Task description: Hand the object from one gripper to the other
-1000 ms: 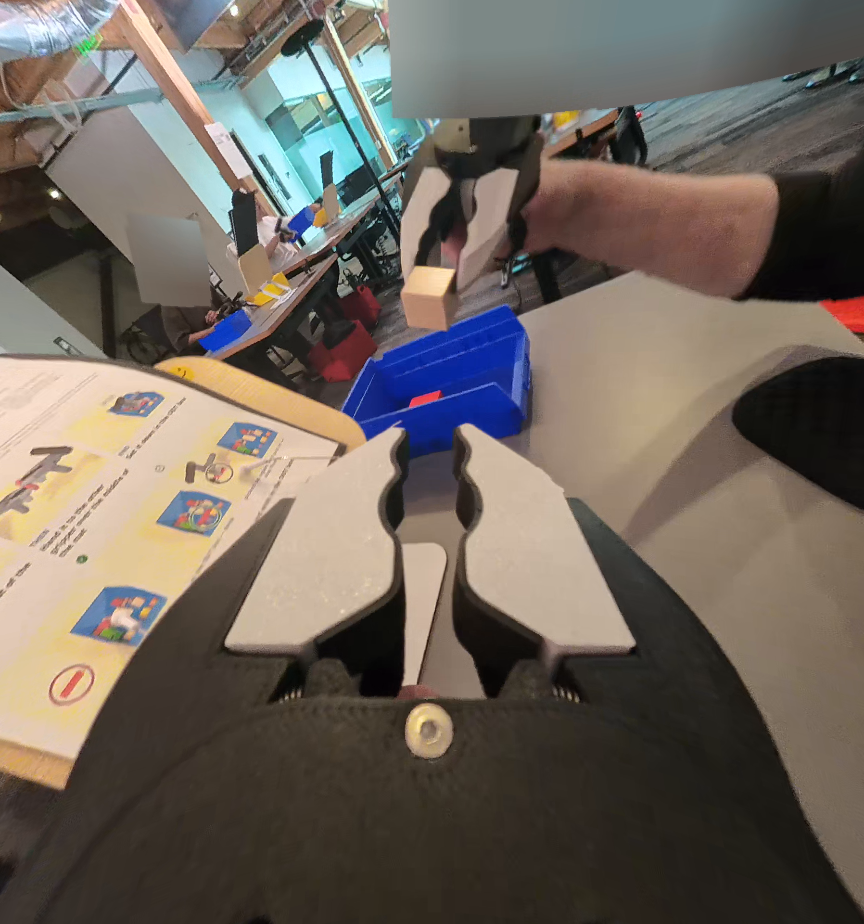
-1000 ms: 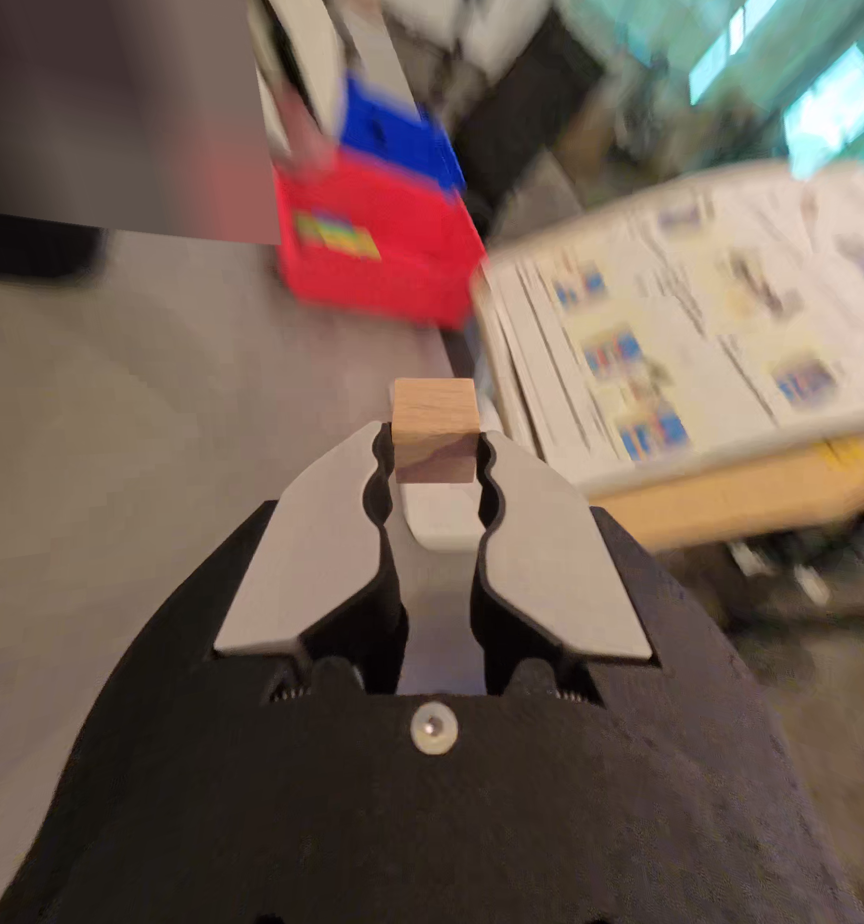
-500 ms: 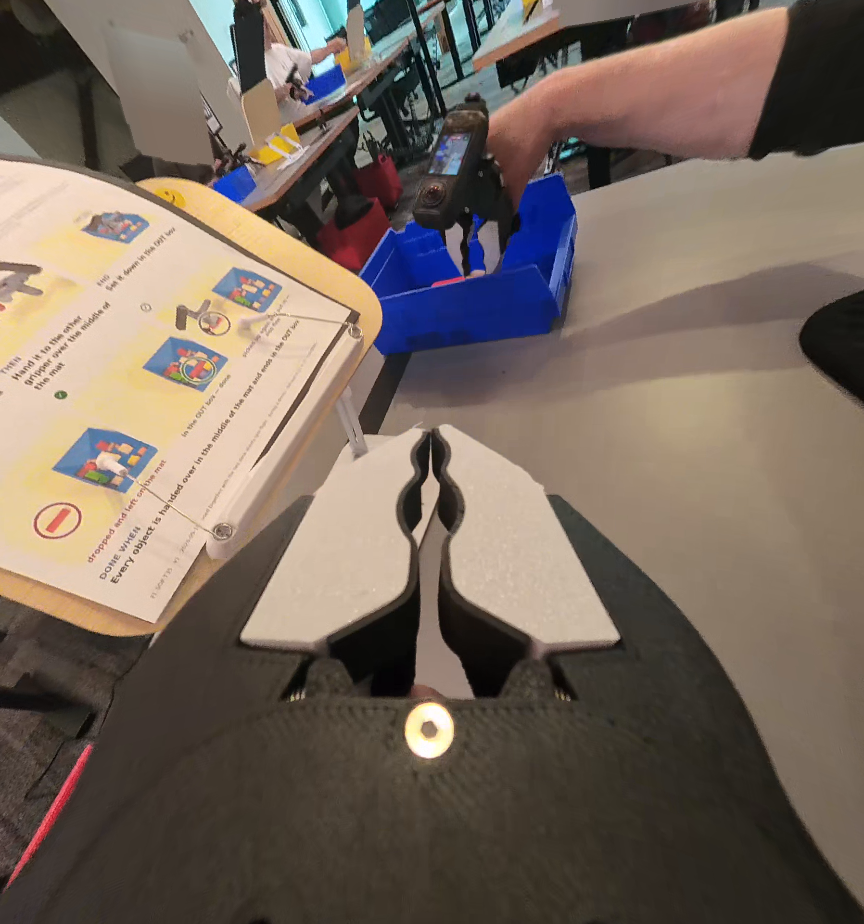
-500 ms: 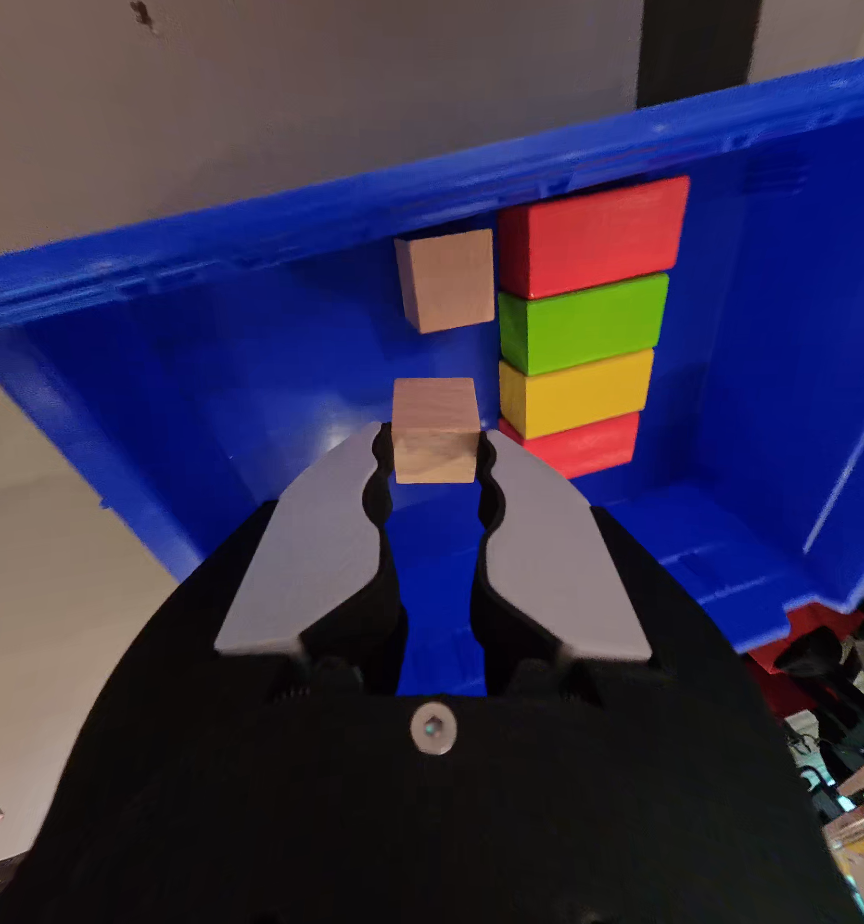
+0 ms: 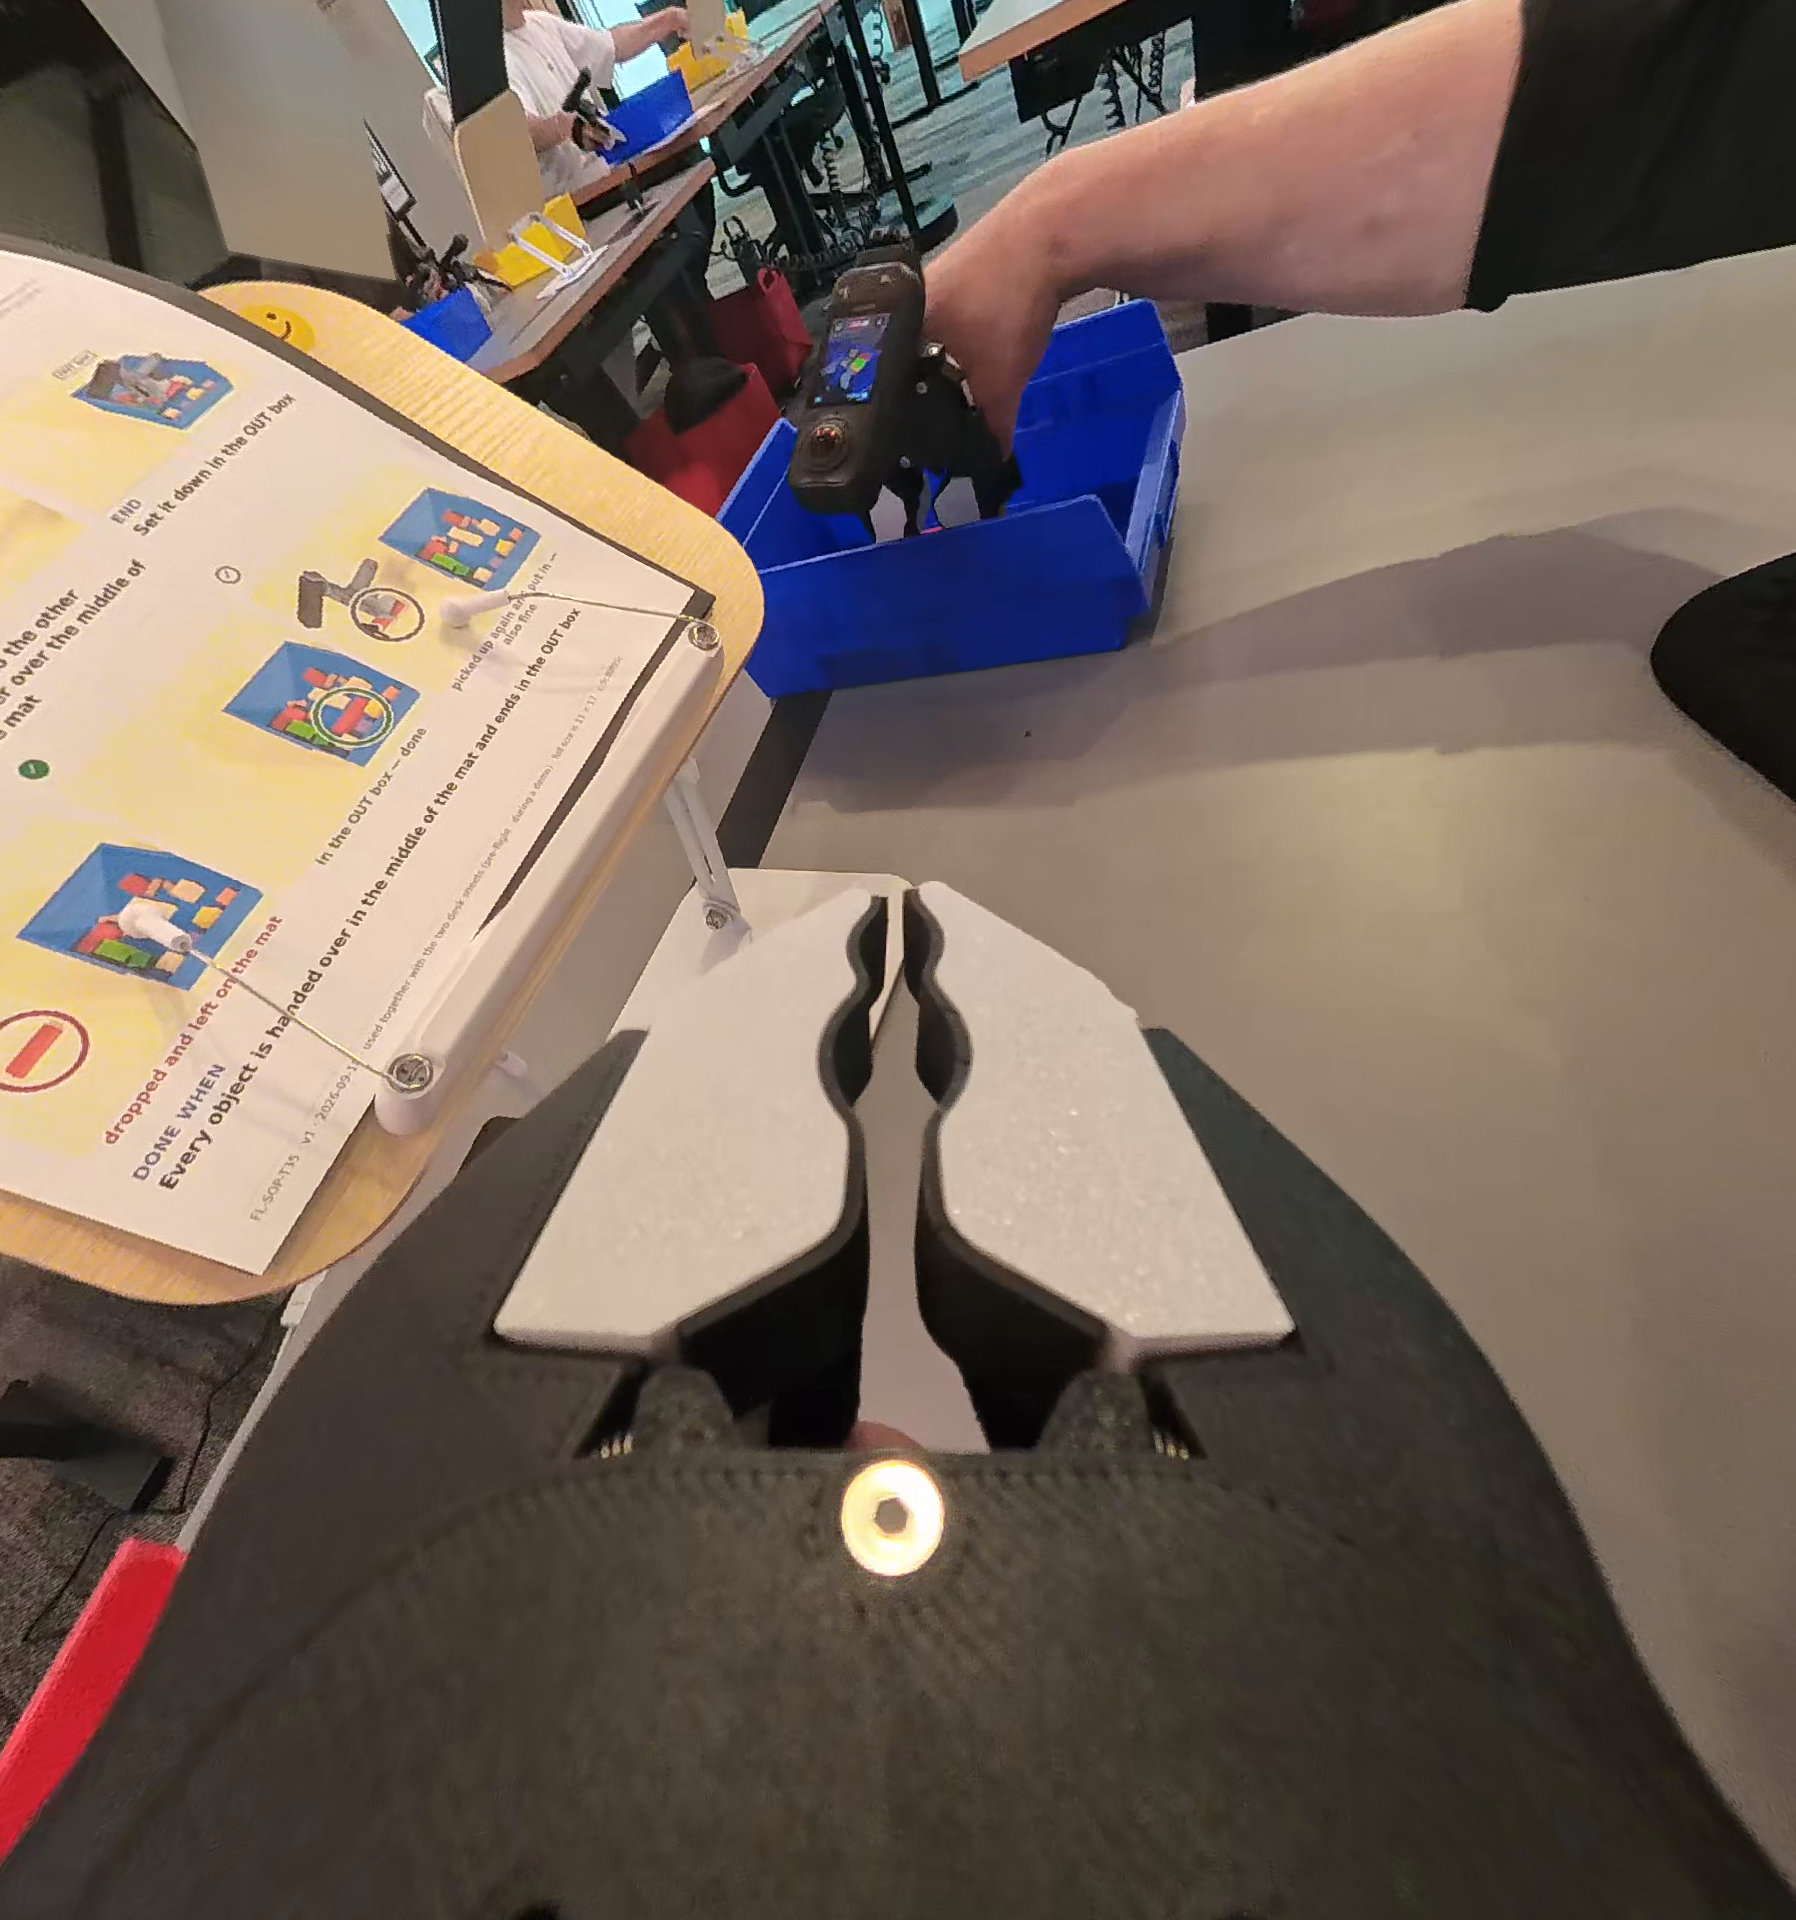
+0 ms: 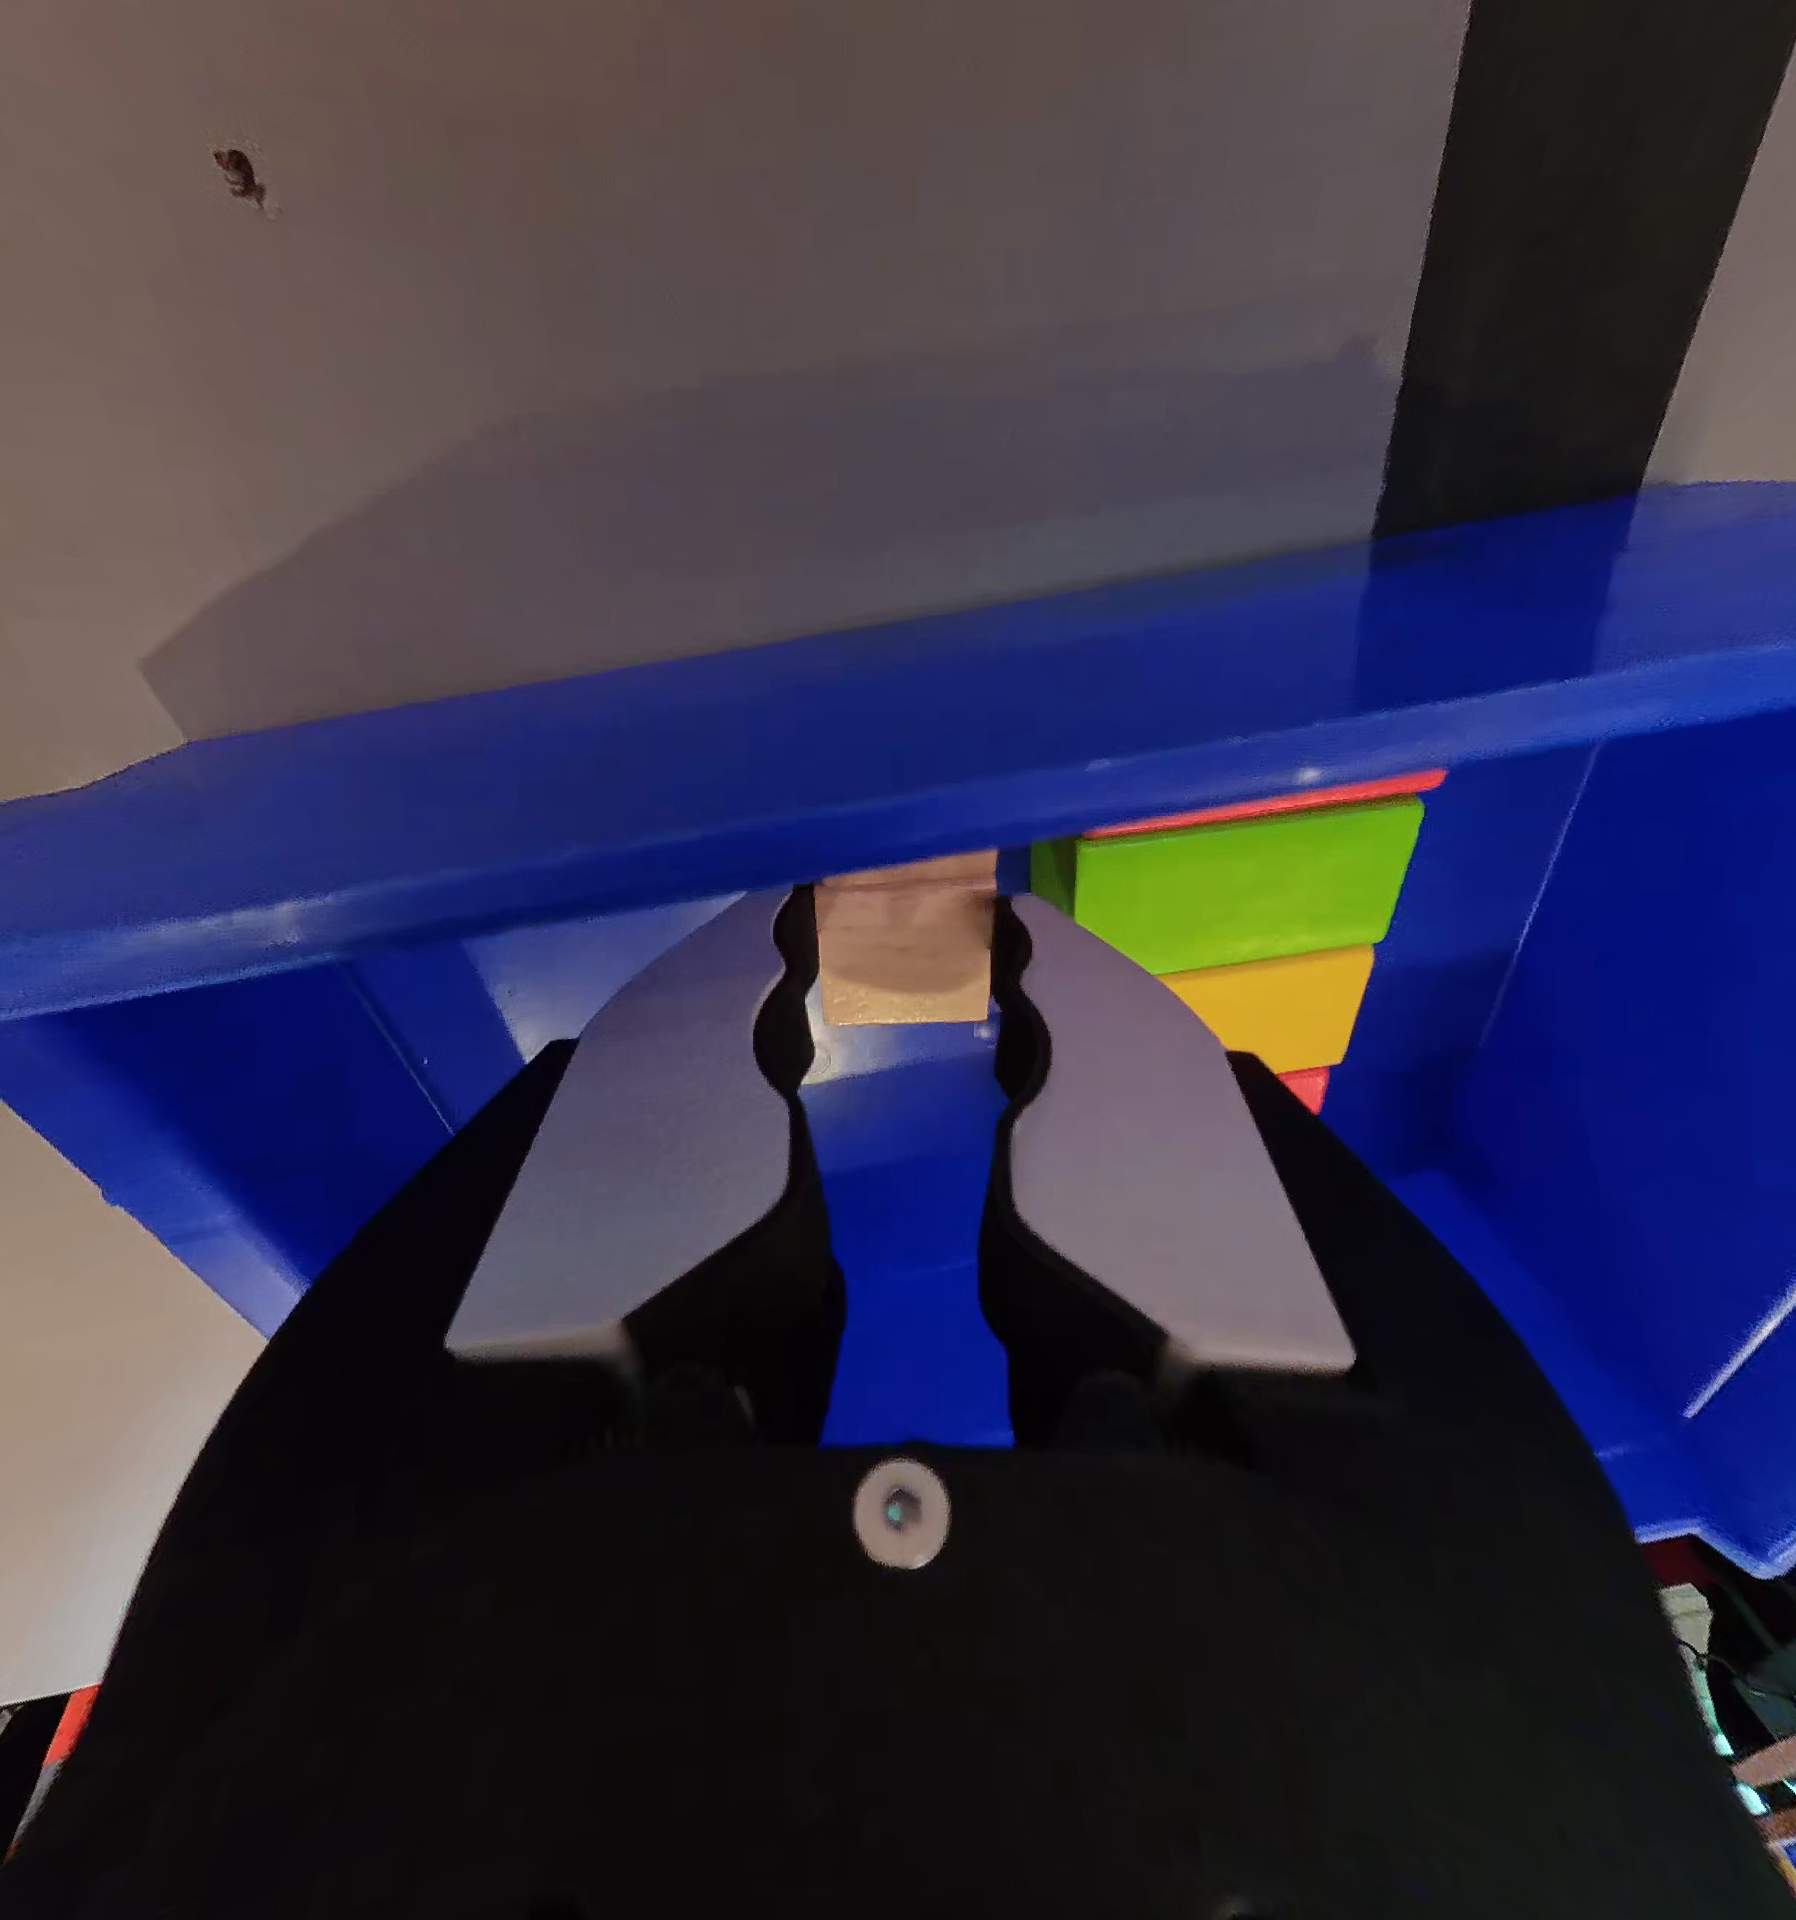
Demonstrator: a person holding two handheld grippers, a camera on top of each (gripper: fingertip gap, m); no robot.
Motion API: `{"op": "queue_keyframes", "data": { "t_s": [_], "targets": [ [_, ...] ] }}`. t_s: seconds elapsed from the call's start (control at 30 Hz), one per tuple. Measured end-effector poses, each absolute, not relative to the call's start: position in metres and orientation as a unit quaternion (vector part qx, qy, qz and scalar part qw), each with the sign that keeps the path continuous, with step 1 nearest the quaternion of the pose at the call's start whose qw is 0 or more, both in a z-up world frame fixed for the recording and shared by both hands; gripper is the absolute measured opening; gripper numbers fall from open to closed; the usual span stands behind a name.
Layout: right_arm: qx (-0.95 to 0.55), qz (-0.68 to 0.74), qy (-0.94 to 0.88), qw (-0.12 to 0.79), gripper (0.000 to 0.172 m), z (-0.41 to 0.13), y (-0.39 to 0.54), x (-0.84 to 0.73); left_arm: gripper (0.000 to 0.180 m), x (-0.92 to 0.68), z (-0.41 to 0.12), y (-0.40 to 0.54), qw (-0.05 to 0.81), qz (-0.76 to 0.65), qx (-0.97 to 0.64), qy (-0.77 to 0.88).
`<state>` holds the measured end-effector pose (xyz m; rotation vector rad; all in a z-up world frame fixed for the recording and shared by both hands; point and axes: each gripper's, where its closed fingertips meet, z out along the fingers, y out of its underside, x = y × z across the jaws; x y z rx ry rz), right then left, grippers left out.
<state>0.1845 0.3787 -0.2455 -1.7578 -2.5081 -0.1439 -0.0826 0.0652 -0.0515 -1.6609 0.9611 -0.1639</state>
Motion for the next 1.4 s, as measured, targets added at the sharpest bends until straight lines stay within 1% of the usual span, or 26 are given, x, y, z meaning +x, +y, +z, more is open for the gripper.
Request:
{"op": "queue_keyframes", "data": {
  "t_s": [0.1,0.2,0.27,0.4,0.47,0.57,0.63,0.7,0.87,0.93,1.07,1.2,1.33,1.4],
  "targets": [
    [-0.578,-0.041,-0.815,0.029,0.031,-0.245,0.377,0.184,0.005,-0.086,-0.053,0.062,0.569,-0.069,-0.71,0.408],
    [-0.581,-0.04,-0.812,0.04,0.043,-0.239,0.375,0.183,0.009,-0.096,-0.051,0.059,0.568,-0.058,-0.716,0.402],
    [-0.587,-0.037,-0.807,0.06,0.049,-0.228,0.372,0.183,0.017,-0.11,-0.049,0.056,0.563,-0.035,-0.725,0.395],
    [-0.594,-0.049,-0.792,0.128,0.053,-0.191,0.359,0.185,0.03,-0.169,-0.048,0.045,0.526,0.039,-0.765,0.37],
    [-0.589,-0.049,-0.789,0.168,0.049,-0.17,0.344,0.182,0.033,-0.21,-0.054,0.04,0.5,0.065,-0.792,0.343],
    [-0.579,-0.065,-0.786,0.206,0.047,-0.151,0.32,0.179,0.034,-0.268,-0.079,0.034,0.448,0.076,-0.835,0.31],
    [-0.573,-0.068,-0.787,0.218,0.047,-0.145,0.303,0.175,0.039,-0.294,-0.106,0.03,0.398,0.065,-0.864,0.302],
    [-0.564,-0.064,-0.792,0.225,0.043,-0.142,0.286,0.17,0.04,-0.31,-0.135,0.026,0.348,0.05,-0.883,0.31],
    [-0.549,-0.067,-0.805,0.215,0.044,-0.145,0.257,0.159,0.045,-0.345,-0.202,0.013,0.198,0.082,-0.897,0.387],
    [-0.544,-0.067,-0.81,0.209,0.044,-0.147,0.251,0.155,0.048,-0.351,-0.217,0.014,0.159,0.086,-0.891,0.415],
    [-0.537,-0.065,-0.818,0.195,0.044,-0.15,0.24,0.147,0.047,-0.358,-0.239,0.016,0.102,0.084,-0.875,0.465],
    [-0.53,-0.062,-0.823,0.195,0.043,-0.149,0.234,0.139,0.039,-0.356,-0.253,0.015,0.082,0.069,-0.87,0.481],
    [-0.527,-0.059,-0.821,0.212,0.041,-0.141,0.232,0.128,0.036,-0.353,-0.254,0.016,0.098,0.051,-0.877,0.467],
    [-0.521,-0.05,-0.819,0.237,0.04,-0.131,0.225,0.117,0.036,-0.355,-0.247,0.017,0.126,0.058,-0.881,0.452]
  ]
}}
